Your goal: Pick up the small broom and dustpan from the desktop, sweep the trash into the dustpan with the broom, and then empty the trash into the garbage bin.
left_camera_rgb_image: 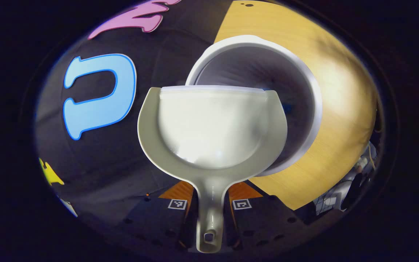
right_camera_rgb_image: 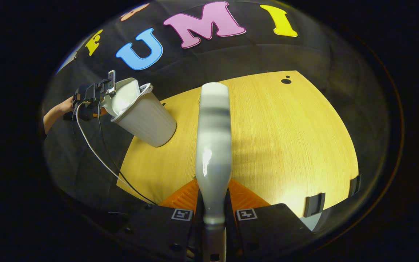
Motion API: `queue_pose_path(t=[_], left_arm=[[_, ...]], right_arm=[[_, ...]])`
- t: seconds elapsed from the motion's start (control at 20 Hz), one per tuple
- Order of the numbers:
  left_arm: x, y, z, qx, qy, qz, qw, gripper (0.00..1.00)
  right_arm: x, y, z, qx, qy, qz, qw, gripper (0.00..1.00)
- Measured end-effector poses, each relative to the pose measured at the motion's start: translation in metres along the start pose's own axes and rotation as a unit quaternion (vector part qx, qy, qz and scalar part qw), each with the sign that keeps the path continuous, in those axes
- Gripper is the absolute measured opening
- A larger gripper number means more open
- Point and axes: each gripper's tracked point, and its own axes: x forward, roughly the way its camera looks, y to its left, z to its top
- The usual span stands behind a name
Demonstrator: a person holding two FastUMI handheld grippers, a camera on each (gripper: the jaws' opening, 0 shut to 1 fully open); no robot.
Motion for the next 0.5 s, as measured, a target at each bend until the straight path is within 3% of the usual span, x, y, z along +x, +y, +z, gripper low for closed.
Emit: queue_pose_path(t=[0.25, 0.5], left_arm=[[-0.001, -0.013, 0.03, -0.145, -0.08, 0.01, 0.986, 0.29], [-0.004, -0.054, 0.066, -0.229, -0.182, -0.055, 0.954, 0.29]], right_arm=[[0.009, 0.005, 0.012, -0.024, 0.011, 0.004, 1.0, 0.3], [0.021, 0.005, 0.035, -0.042, 0.01, 0.001, 0.999, 0.3]])
